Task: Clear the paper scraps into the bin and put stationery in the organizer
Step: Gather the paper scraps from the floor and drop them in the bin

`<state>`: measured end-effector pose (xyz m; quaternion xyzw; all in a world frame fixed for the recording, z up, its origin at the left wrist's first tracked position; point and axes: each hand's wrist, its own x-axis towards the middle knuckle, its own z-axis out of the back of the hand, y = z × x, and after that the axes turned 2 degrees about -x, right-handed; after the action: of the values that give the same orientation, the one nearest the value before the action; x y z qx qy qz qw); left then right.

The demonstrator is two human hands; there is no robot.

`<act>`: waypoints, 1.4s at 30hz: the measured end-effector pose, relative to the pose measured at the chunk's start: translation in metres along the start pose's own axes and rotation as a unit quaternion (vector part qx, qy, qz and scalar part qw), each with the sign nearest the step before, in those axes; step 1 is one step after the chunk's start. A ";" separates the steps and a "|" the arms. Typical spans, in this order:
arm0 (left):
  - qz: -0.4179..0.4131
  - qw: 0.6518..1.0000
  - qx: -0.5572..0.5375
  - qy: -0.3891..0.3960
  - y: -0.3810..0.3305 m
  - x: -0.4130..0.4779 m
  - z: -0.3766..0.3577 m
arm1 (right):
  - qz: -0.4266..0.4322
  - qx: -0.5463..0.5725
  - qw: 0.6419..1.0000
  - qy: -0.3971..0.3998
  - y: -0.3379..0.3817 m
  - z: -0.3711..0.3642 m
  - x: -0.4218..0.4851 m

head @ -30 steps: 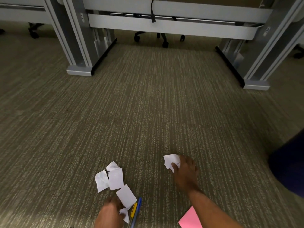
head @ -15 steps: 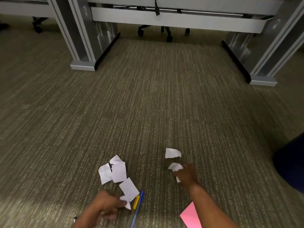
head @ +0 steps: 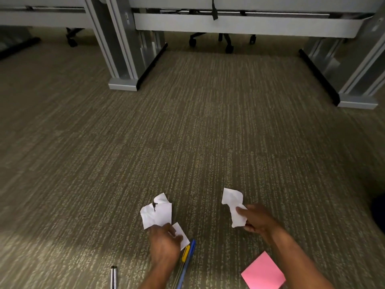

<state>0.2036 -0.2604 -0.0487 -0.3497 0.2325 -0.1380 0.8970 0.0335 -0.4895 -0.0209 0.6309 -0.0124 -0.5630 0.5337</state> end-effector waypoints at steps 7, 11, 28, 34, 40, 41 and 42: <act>0.026 0.999 -0.022 -0.017 -0.009 -0.006 0.000 | 0.110 -0.136 0.974 -0.146 -0.006 -0.021 0.008; 0.049 0.996 -0.062 -0.031 -0.019 -0.016 0.009 | 0.159 -0.169 0.951 -0.203 0.001 -0.030 0.005; 0.117 0.985 -0.098 -0.076 -0.001 0.032 0.047 | 0.203 -0.285 0.922 -0.167 0.016 -0.029 0.011; 0.136 0.986 -0.048 -0.088 0.001 0.065 0.036 | 0.189 -0.196 0.947 -0.170 0.005 -0.036 -0.007; 0.134 0.988 -0.028 -0.067 -0.011 0.065 0.031 | 0.226 -0.041 0.959 -0.165 0.003 -0.078 -0.027; 0.131 0.989 -0.030 -0.065 -0.012 0.063 0.030 | 0.211 -0.030 0.964 -0.158 0.003 -0.086 -0.028; 0.116 0.990 -0.034 -0.067 -0.014 0.061 0.030 | 0.201 -0.023 0.967 -0.153 0.002 -0.093 -0.028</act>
<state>0.2701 -0.2788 -0.0396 -0.3593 0.2153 -0.0006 0.9080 0.0916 -0.4118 -0.0185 0.5092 -0.2077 -0.5346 0.6417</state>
